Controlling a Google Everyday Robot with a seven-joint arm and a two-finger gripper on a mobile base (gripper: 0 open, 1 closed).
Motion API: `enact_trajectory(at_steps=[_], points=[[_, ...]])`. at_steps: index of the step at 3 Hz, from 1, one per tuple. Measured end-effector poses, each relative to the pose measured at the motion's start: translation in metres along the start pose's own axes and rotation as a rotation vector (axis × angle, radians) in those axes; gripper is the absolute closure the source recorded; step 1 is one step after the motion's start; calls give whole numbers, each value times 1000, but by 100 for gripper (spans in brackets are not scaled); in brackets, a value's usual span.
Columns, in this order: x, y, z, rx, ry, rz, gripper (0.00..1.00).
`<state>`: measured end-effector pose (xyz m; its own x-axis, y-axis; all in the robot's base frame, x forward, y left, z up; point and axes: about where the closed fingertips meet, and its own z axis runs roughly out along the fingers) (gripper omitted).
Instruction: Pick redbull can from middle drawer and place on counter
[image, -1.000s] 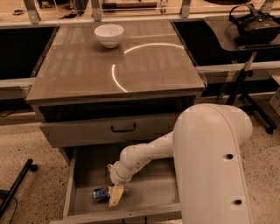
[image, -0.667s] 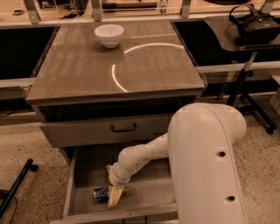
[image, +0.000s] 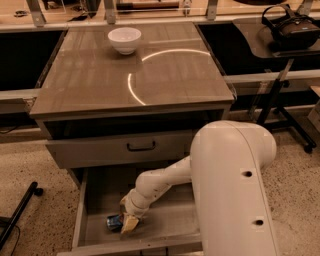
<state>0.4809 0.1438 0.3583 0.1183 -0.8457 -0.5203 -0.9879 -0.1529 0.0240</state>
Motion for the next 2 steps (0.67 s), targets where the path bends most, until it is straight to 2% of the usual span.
enact_trajectory(at_steps=[1,2], points=[[2,3,5,-15,-25,8,54],[-1,5,-19,9,-66,-8,77]])
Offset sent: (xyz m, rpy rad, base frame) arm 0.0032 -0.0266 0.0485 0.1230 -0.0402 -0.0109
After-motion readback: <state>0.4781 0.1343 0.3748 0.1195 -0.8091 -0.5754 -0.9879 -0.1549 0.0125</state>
